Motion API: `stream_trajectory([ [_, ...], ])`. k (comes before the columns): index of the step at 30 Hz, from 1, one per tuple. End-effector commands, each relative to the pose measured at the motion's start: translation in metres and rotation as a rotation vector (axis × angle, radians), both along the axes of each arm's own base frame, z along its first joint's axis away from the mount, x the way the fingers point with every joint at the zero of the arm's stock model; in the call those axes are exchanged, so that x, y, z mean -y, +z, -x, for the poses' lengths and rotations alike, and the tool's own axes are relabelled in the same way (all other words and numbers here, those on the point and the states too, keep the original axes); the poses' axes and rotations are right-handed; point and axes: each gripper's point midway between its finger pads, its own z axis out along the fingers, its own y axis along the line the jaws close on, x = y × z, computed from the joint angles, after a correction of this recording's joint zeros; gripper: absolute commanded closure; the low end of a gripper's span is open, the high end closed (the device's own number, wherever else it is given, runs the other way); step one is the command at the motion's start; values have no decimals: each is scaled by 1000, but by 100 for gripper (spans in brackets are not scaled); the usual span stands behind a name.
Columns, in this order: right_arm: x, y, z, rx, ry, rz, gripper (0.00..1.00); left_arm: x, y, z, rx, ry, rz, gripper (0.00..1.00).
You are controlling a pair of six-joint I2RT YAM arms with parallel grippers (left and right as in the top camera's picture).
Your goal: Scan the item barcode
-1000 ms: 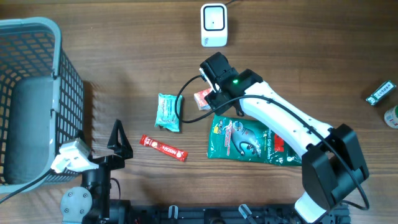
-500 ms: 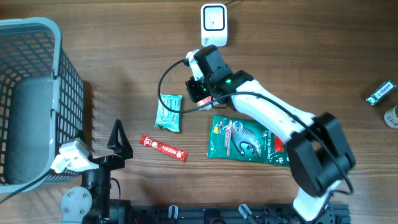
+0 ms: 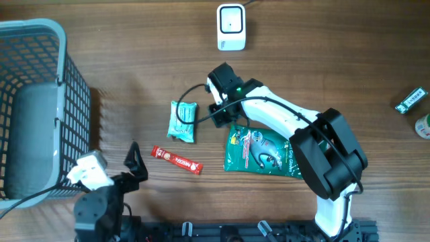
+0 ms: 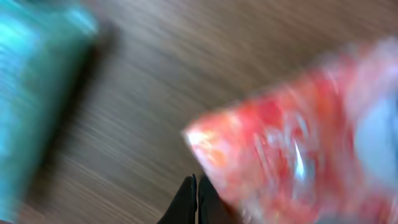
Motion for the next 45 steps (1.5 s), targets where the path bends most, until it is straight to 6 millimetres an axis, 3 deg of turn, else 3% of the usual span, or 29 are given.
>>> stream_trajectory([
  [1, 37, -9, -6, 52, 23, 207, 95, -1, -33, 16, -148, -9, -27, 0],
  [3, 49, -7, -7, 70, 54, 278, 95, -2, -51, 27, -234, -9, -34, 0],
  [5, 75, 4, -18, 146, -10, 417, 95, -2, -54, 28, -244, -9, -35, 0],
  [8, 88, 28, -29, 234, -90, 470, 95, -2, -54, 28, -245, -9, -35, 0],
  [12, 81, 75, -38, 329, -195, 360, 95, -2, -54, 28, -245, -9, -35, 0],
  [16, 61, 118, -28, 341, -232, 159, 95, -2, -54, 28, -245, -9, -35, 0],
  [19, 50, 139, -21, 336, -215, 57, 95, -2, -54, 28, -245, -9, -35, 0],
  [23, 49, 153, -16, 346, -211, 22, 95, -5, -53, 28, -244, -1, -53, 0],
  [26, 51, 150, -9, 315, -202, 30, 95, -10, -52, 28, -241, 26, -67, 0],
  [27, 51, 148, -7, 305, -198, 31, 95, -13, -47, 25, -215, 43, -72, 0],
  [29, 51, 148, -6, 305, -192, 35, 95, -5, -13, 5, -50, 27, -5, 0],
  [31, 51, 148, -7, 305, -192, 35, 95, 1, 7, -3, 39, -2, 14, 0],
  [34, 54, 146, -3, 290, -193, 47, 78, 3, 19, -10, 101, -7, 20, 0],
  [38, 65, 140, 6, 237, -225, 81, 45, 9, -5, -26, 99, -38, 21, 0],
  [39, 68, 139, 8, 228, -231, 88, 0, 10, -12, -30, 98, -43, 24, 0],
  [42, 83, 134, 12, 157, -316, 79, 0, 14, -39, -41, 94, -59, 29, 0],
  [45, 66, 137, 13, 47, -320, -106, 0, 14, -47, -44, 89, -59, 28, 0],
])
